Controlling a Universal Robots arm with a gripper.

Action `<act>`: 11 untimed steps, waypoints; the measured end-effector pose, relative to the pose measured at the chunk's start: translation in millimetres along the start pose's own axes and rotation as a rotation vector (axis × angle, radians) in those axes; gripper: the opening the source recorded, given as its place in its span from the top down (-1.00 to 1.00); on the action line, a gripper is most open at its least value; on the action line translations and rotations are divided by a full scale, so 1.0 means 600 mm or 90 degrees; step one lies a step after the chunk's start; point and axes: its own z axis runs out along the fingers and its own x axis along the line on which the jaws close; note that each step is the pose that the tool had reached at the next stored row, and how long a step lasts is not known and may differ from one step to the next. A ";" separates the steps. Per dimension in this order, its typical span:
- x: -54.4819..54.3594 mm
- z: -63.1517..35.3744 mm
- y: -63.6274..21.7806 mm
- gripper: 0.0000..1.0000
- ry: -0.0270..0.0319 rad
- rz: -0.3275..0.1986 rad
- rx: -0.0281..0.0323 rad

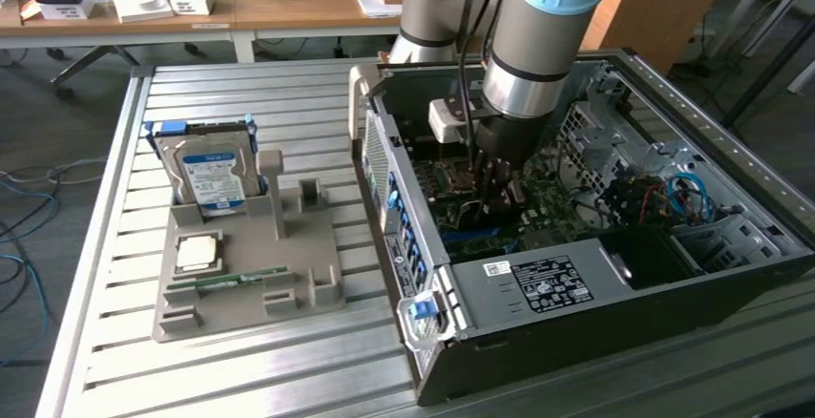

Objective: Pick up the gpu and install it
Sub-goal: 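Insert the gpu into the slot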

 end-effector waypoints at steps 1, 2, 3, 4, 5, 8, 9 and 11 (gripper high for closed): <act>0.000 0.000 0.000 0.47 0.0000 0.000 0.0000; 0.000 0.000 0.000 0.47 0.0000 0.000 0.0000; 0.000 0.000 0.000 0.47 0.0000 -0.001 0.0000; 0.000 0.000 0.000 0.47 0.0000 -0.001 0.0000; 0.000 0.000 0.000 0.47 0.0000 -0.001 0.0000; 0.000 0.000 0.000 0.47 -0.0001 -0.004 0.0003; 0.000 0.000 0.000 0.47 -0.0001 -0.004 0.0003; 0.000 0.000 0.000 0.47 -0.0001 -0.004 0.0005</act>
